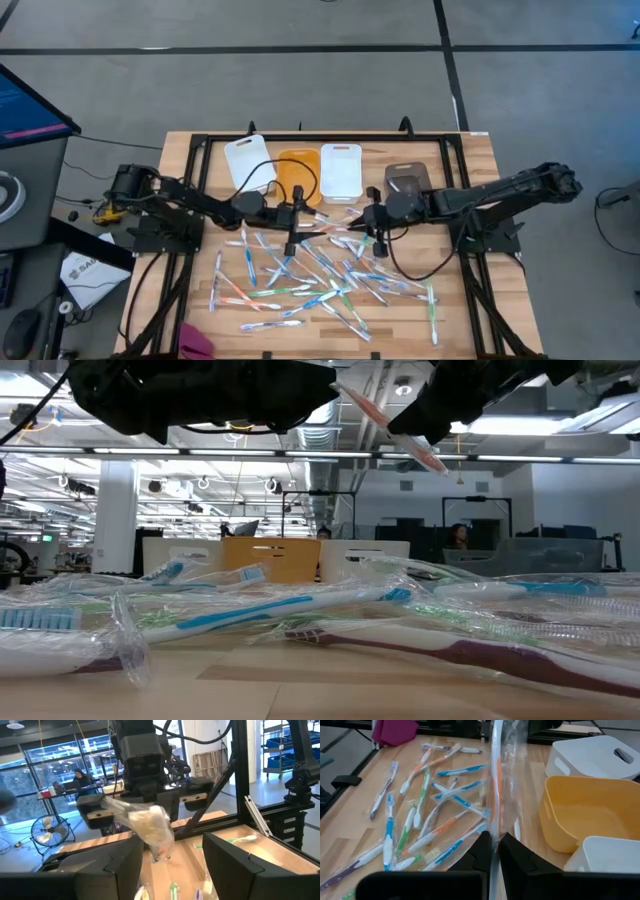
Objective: Pick & Place Toothbrushes
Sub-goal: Put the white orange toothbrush into the left white bin
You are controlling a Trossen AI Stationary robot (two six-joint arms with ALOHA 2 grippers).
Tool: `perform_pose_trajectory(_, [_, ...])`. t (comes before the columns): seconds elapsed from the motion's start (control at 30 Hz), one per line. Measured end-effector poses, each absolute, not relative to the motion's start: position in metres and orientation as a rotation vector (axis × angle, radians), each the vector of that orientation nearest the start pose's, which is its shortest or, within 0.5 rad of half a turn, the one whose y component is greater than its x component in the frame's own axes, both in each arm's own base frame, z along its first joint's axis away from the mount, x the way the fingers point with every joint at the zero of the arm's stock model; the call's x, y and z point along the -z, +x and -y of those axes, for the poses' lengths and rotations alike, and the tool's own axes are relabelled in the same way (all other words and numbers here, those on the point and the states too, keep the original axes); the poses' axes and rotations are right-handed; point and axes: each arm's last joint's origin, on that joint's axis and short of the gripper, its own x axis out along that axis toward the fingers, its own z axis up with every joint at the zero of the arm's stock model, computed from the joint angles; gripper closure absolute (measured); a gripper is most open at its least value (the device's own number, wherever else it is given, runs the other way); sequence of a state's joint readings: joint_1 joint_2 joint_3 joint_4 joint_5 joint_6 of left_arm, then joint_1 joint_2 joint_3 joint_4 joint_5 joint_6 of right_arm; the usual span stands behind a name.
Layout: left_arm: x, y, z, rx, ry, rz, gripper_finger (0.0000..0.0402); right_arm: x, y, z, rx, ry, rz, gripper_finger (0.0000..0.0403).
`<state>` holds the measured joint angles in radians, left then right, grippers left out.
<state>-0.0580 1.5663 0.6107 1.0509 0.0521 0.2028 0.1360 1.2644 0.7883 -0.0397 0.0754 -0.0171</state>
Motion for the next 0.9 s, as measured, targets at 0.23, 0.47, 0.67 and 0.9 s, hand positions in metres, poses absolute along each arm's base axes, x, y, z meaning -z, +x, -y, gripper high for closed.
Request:
perform_pose_trajectory(0.23, [-0.218,0.309,0.017,0.088,0.202,0.133,0.0211,-0.249,0.269,-0.030,-0.072,-0.068,-0.503,0.0384])
perform_pose_trajectory(0.47, [-0.219,0.311,0.017,0.088,0.203,0.136,0.0231,-0.250,0.269,-0.030,-0.075,-0.077,-0.502,0.0384])
perform_pose_trajectory(0.67, [-0.222,0.313,0.017,0.087,0.205,0.147,0.0258,-0.250,0.269,-0.030,-0.075,-0.077,-0.498,0.0383])
perform_pose_trajectory(0.9, [-0.222,0.313,0.017,0.093,0.205,0.147,0.0337,-0.250,0.269,-0.030,-0.075,-0.078,-0.495,0.0381])
